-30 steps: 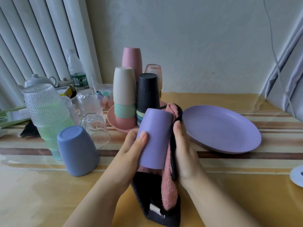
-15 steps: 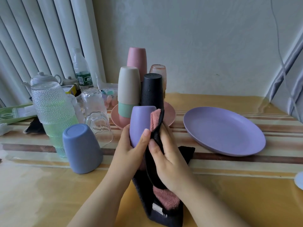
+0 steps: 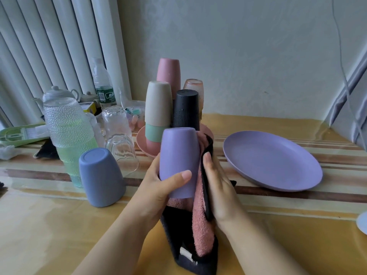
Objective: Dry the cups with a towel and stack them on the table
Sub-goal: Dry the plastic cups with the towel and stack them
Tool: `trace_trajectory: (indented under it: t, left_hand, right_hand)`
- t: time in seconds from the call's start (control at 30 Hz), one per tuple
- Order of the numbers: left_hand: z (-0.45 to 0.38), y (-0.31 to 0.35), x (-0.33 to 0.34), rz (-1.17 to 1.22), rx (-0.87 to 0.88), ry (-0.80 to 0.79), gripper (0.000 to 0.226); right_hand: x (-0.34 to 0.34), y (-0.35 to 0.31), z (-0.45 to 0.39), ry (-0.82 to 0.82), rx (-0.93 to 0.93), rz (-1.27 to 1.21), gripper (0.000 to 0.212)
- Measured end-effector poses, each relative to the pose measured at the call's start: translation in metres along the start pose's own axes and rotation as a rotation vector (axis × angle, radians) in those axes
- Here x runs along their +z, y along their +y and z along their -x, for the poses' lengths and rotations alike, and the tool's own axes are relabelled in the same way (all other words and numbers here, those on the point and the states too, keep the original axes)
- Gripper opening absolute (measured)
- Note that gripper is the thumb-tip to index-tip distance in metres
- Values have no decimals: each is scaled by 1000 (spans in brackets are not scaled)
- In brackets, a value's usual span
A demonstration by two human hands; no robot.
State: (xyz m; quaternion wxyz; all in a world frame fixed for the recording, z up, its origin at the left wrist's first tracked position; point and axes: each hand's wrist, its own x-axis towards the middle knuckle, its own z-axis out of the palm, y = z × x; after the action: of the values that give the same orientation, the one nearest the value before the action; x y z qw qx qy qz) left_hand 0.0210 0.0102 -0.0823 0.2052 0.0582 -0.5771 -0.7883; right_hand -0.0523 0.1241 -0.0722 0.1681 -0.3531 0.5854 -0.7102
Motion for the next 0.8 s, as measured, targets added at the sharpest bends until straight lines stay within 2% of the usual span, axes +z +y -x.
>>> trace_trajectory:
  t: [0.1, 0.17, 0.23, 0.33, 0.4, 0.5, 0.63, 0.8]
  left_hand:
    - [0, 5, -3, -37, 90, 139, 67]
    - [-2, 11, -6, -254, 143, 275, 64]
    - [-5, 16, -8, -525, 146, 367, 72]
    - [-5, 26, -5, -783, 110, 405, 75]
    - [-1, 33, -2, -884, 151, 434, 72]
    - [12, 49, 2, -903, 249, 529, 64]
    - [32, 84, -14, -869, 354, 729, 68]
    - [47, 89, -59, -775, 311, 832, 77]
  right_hand:
    - [5, 5, -1, -56, 25, 88, 26]
    - [5, 11, -3, -96, 21, 203, 30]
    - [2, 14, -4, -127, 32, 328, 33]
    - [-1, 15, -5, -140, 24, 485, 34]
    - [-2, 17, -5, -145, 4, 586, 34]
    - [1, 19, -3, -164, -44, 704, 40]
    - [5, 17, 3, -193, -86, 721, 44]
    - [7, 18, 3, -213, -110, 729, 49]
